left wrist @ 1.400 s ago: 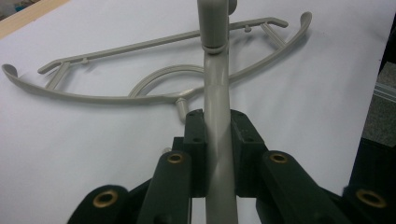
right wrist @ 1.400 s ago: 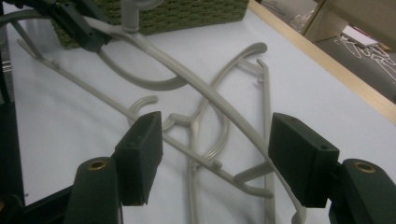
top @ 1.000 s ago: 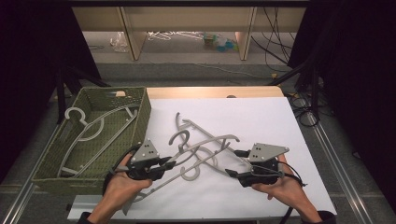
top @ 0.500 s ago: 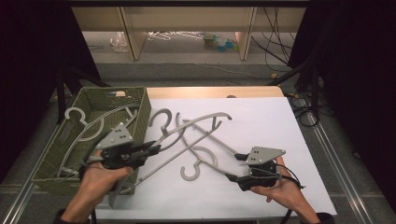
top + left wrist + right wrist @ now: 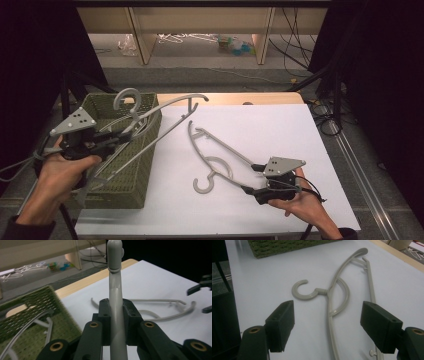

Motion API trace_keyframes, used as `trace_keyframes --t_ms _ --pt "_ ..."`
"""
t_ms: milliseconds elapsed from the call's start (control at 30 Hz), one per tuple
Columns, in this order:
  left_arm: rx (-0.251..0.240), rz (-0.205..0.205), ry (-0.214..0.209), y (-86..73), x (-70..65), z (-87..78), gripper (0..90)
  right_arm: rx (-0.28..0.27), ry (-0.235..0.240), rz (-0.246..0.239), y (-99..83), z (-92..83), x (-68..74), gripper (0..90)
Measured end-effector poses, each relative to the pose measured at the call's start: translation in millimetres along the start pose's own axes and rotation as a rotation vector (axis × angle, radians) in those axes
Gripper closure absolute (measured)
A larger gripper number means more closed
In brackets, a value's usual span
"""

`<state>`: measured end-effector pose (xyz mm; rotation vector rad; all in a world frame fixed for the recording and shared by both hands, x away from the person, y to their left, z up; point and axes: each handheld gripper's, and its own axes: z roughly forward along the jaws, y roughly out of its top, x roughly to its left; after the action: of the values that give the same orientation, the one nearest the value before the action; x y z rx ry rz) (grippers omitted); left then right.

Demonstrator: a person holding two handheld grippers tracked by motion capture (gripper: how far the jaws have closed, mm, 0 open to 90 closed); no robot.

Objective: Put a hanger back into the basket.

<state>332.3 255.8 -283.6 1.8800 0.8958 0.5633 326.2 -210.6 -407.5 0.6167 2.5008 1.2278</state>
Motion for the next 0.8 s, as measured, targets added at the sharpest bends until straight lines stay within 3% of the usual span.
trace_keyframes --t_ms 67,233,433,633,800 --pt "0.024 -0.026 0.031 -2.2 11.2 -0.4 78.8 -0.005 -0.002 -0.001 -0.7 1.6 0.2 28.5" --pt "0.043 -0.041 0.090 -5.2 34.0 -4.9 78.8 -0.002 0.005 0.000 -0.6 0.7 -0.7 28.5" --pt "0.045 -0.067 0.125 -10.7 62.5 -12.1 78.8 -0.001 0.004 0.005 -0.8 0.5 -1.2 28.5" --pt "0.056 -0.106 0.156 -19.3 80.1 -18.3 78.8 -0.008 -0.001 0.004 -0.8 0.3 -1.5 27.6" --pt "0.077 -0.117 0.181 -25.9 91.1 -21.6 78.8 -0.016 0.000 0.009 -1.1 1.5 -1.5 26.3"
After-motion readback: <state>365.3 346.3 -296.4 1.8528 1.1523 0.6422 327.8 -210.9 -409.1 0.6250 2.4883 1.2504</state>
